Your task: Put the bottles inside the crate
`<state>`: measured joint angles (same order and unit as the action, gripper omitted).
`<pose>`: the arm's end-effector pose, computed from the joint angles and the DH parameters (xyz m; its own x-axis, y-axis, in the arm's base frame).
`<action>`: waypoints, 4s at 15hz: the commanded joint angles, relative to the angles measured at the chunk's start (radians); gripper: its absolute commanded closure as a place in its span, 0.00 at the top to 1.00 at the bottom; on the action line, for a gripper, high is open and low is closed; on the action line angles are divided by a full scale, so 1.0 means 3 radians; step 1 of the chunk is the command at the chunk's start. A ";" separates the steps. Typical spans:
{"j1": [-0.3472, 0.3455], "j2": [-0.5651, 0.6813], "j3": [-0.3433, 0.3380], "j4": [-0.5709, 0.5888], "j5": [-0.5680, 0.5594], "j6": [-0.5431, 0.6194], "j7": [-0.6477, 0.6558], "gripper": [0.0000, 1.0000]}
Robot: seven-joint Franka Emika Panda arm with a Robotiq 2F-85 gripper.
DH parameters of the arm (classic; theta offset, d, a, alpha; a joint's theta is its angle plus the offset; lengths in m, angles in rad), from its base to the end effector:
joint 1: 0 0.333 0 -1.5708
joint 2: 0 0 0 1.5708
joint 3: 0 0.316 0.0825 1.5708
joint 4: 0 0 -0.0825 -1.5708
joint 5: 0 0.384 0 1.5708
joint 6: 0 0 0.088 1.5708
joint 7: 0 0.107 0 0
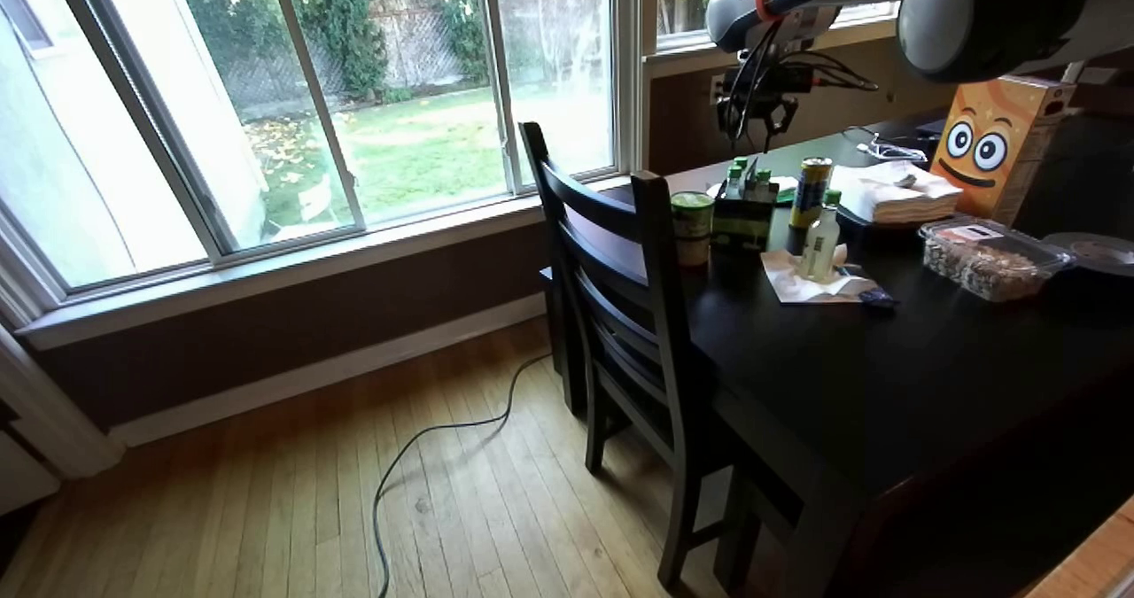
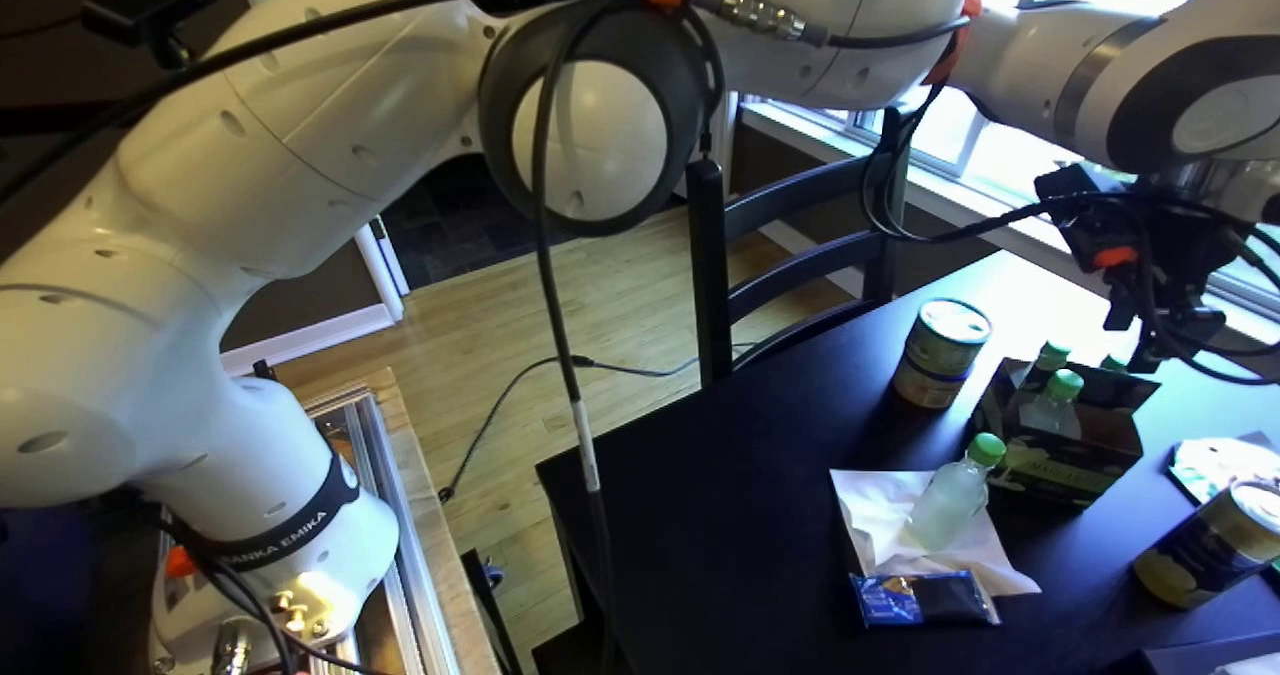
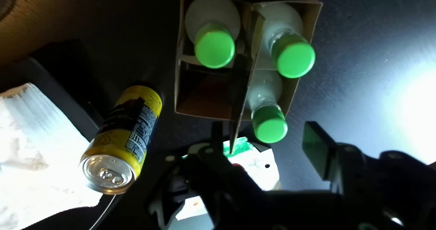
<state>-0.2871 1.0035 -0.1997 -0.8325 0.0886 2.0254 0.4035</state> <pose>0.7490 -0.3075 0.3305 0.6709 -0.7095 0.2156 -0.7262 -0.6875 -0.0026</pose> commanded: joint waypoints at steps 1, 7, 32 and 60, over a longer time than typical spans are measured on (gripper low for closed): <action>0.0007 -0.0098 -0.0056 0.0019 -0.0054 -0.0279 -0.0009 0.94; -0.0004 -0.0488 -0.0001 -0.0462 -0.0107 -0.0731 -0.0948 1.00; -0.0065 -0.1150 0.0039 -0.1902 -0.0364 -0.0405 -0.2445 1.00; -0.0264 -0.1555 0.0045 -0.1892 -0.0390 -0.0571 -0.2573 0.07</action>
<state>-0.3492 0.5535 -0.1945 -1.4436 -0.0125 1.8716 -0.3546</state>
